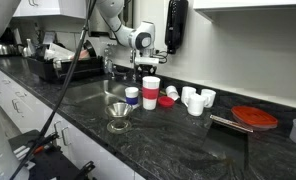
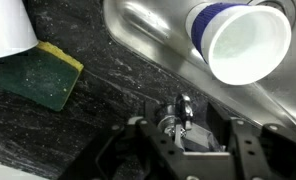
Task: Open the left handle of the tap then close it
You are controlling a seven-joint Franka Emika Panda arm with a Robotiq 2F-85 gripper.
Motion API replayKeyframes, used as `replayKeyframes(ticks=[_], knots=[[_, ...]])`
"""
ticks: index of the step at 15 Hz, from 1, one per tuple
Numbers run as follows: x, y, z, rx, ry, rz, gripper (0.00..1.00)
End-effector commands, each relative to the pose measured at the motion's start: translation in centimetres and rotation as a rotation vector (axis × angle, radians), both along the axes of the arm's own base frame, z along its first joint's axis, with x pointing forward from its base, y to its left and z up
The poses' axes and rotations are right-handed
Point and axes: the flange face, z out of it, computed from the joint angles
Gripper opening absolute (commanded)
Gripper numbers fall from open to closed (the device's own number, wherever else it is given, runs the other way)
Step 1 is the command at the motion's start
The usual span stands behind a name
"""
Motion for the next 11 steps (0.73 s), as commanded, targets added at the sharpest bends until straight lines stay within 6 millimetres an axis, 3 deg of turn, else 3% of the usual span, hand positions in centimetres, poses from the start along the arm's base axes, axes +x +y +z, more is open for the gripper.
replayKeyframes(ticks=[1, 3, 7, 11], knots=[[-0.3, -0.1, 1.4, -0.001, -0.013, -0.006, 0.9], [-0.5, -0.3, 2.5, -0.002, -0.029, -0.017, 0.99], [-0.6, -0.8, 4.9, 0.02, -0.067, -0.065, 1.0], [-0.1, -0.5, 4.8, 0.005, -0.06, -0.051, 1.0]])
